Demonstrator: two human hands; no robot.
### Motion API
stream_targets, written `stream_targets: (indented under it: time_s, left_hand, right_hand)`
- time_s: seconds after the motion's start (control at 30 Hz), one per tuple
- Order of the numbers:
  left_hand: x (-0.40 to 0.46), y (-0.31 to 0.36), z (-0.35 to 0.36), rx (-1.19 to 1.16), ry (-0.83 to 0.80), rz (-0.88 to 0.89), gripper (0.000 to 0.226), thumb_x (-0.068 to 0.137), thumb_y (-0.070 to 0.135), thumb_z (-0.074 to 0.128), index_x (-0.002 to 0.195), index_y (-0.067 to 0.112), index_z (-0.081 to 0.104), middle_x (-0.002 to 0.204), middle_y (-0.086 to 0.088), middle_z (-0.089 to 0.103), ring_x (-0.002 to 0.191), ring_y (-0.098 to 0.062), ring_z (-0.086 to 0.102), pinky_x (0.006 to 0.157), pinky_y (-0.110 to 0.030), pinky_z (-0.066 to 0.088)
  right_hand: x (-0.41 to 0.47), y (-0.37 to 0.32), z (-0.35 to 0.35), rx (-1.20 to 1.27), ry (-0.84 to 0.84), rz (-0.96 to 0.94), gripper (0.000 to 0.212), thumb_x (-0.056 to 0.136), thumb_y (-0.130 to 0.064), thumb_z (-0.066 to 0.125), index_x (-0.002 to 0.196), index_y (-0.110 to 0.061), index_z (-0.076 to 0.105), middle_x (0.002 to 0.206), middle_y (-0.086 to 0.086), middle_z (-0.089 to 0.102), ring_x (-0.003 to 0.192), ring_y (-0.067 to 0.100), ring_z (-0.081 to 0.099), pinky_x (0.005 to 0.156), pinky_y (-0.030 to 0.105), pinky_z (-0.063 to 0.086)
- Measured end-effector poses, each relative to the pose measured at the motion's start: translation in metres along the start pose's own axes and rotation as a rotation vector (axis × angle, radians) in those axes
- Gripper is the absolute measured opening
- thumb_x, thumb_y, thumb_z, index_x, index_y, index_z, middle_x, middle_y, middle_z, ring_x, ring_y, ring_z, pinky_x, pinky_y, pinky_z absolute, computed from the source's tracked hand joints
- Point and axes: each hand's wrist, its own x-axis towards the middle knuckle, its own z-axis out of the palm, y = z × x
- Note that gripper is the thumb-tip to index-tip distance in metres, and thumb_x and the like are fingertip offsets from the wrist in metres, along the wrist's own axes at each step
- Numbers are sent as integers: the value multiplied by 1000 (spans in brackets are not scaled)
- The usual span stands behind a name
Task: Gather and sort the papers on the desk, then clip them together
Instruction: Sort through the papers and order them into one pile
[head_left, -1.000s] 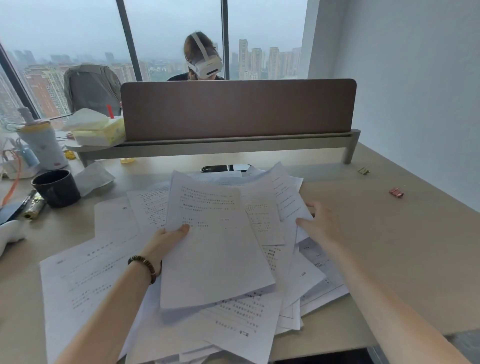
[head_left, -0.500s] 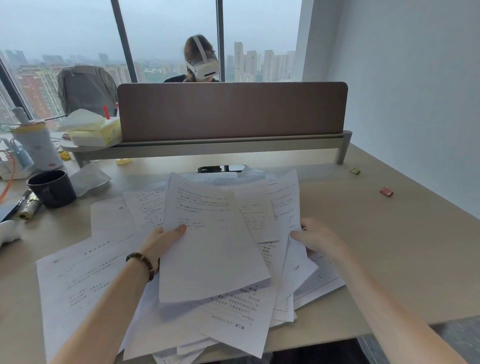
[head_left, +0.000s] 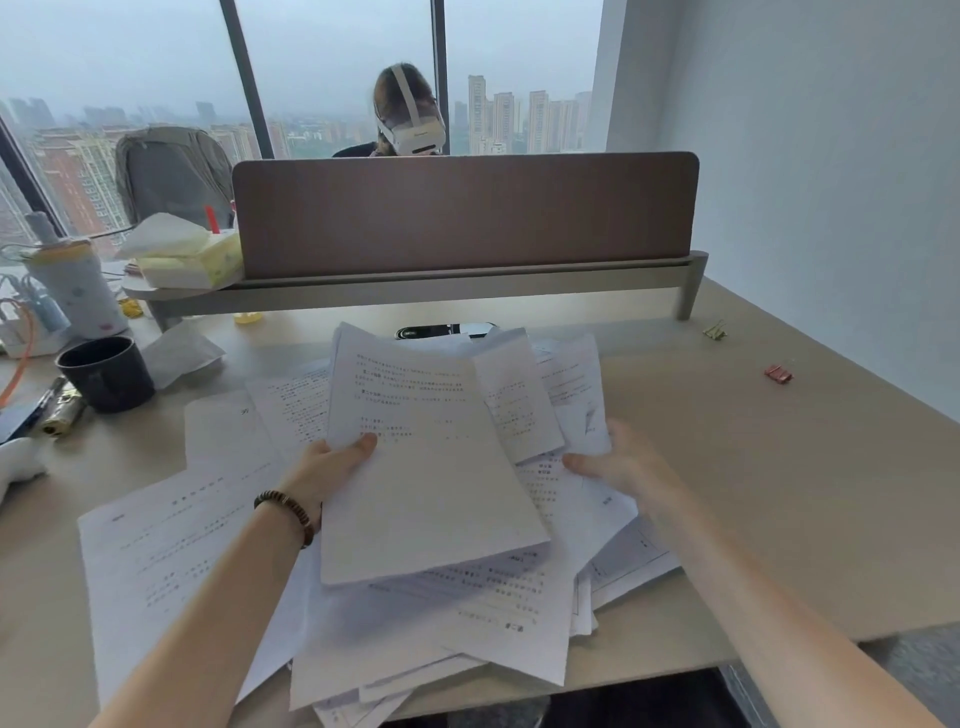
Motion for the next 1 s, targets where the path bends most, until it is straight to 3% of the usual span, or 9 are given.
stream_targets:
  time_s: [0.17,0.27,0.37,0.53,0.67,0.77,0.83,0.93,1.0]
  left_hand:
    - [-1,3,-1,-27,-7,-1,9,95,16,63,96,8,67,79,-6,72,49,-14,70,42,-23,55]
    - [-3,1,-3,-43,-39,-18,11,95,16,63,101,8,68,79,-6,75,59,-19,71,48,-28,59]
    - [-3,-2,-5,-55,-51,-36,13,95,15,62,104,8,68,78,-6,77,61,-21,73,51,-31,61]
    - [-5,0,-6,-46,-40,-57,10,95,15,62,99,8,67,74,-5,76,60,-21,71,46,-28,58]
    - [-6,1,-8,-35,-34,-61,13,95,17,61,104,8,65,87,-10,72,67,-25,69,46,-28,58]
    - [-6,-1,-9,-41,-41,-76,15,95,17,61,107,7,64,87,-10,71,64,-23,69,46,-28,58]
    - [-7,-2,-8,-51,-44,-83,18,95,16,61,110,6,64,86,-9,72,59,-21,70,45,-28,58]
    - [-7,-3,-7,-71,-37,-62,19,96,14,60,112,6,63,82,-7,72,52,-17,70,44,-26,57]
    - [-8,-3,-6,-86,-43,-59,17,96,14,59,111,6,62,77,-6,74,50,-16,70,43,-26,57]
  right_hand:
    - [12,12,-11,10,69,61,22,88,-25,76,107,-19,68,115,7,73,97,26,70,88,40,57]
    - [10,16,-14,-9,-31,125,30,84,-29,80,110,-20,68,110,3,74,97,25,70,90,43,57]
    - [11,18,-16,-18,-74,118,42,76,-19,87,111,-21,65,107,0,72,101,25,69,92,44,57]
    - [11,18,-21,4,92,70,9,93,-24,70,93,-18,63,90,-4,67,80,18,65,66,31,52]
    - [12,23,-22,-37,169,133,39,101,-37,54,87,-2,64,92,12,70,72,20,61,58,30,41]
    - [8,23,-24,-37,13,100,21,89,-31,75,102,-15,71,95,-3,73,85,15,67,70,29,52]
    - [6,22,-25,-54,-51,81,25,80,-20,84,100,-22,68,93,-9,70,86,13,67,70,27,54]
    - [10,25,-26,-57,16,84,17,87,-17,77,102,-14,72,94,-3,72,79,9,67,59,22,49]
    - [15,30,-28,-42,90,92,21,92,-21,71,106,-6,73,102,4,75,84,16,69,60,26,49]
